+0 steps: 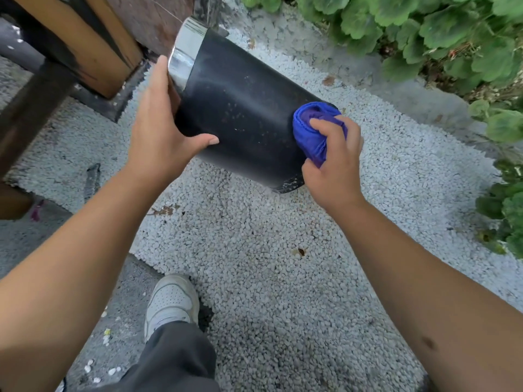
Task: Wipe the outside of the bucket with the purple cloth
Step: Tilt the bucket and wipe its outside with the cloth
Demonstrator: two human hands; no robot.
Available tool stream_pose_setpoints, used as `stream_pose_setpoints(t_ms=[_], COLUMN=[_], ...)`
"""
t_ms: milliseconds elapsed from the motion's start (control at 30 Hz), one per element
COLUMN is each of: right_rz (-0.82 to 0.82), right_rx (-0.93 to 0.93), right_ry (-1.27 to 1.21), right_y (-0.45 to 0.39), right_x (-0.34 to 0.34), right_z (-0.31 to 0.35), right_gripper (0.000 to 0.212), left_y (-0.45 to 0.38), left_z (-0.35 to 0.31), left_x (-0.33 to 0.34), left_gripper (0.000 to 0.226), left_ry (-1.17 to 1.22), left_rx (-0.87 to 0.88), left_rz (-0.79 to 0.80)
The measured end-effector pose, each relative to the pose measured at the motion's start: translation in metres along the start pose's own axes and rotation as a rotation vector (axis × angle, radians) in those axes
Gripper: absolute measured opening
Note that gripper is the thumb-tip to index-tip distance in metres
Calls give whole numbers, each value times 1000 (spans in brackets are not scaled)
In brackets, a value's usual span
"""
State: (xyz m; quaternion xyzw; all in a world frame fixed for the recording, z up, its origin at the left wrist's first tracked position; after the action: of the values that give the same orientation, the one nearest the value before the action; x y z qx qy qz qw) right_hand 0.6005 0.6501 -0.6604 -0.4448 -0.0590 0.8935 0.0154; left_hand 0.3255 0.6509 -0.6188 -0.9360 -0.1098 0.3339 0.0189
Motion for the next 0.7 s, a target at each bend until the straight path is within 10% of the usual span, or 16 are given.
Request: stream_pose_setpoints(t_ms=[500, 700], right_rz=[205, 198], right_rx=[45, 34], right_ry=[-50, -88], right_y=[-31, -33], right_x=[11, 12], right_z=[-10, -7], right_gripper=[65, 64], left_y=[1, 36], left_z=[-18, 11], left_x=[-8, -4], left_gripper=[99, 121], left_ry=[-242, -424], left_rx=[264, 139], left_rz=[109, 156])
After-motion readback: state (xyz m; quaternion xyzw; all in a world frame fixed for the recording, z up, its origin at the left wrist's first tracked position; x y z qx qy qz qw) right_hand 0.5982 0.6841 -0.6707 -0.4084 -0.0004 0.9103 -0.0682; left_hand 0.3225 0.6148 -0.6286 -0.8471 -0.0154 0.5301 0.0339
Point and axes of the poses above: each hand's wrist, its own y-axis away from the middle knuckle, its own x-axis out of the palm, z = x × y, the point moved 7 cm from there along -y, towards the middle knuckle, and after that the axes turned 13 degrees about y, right-handed, at the moved point
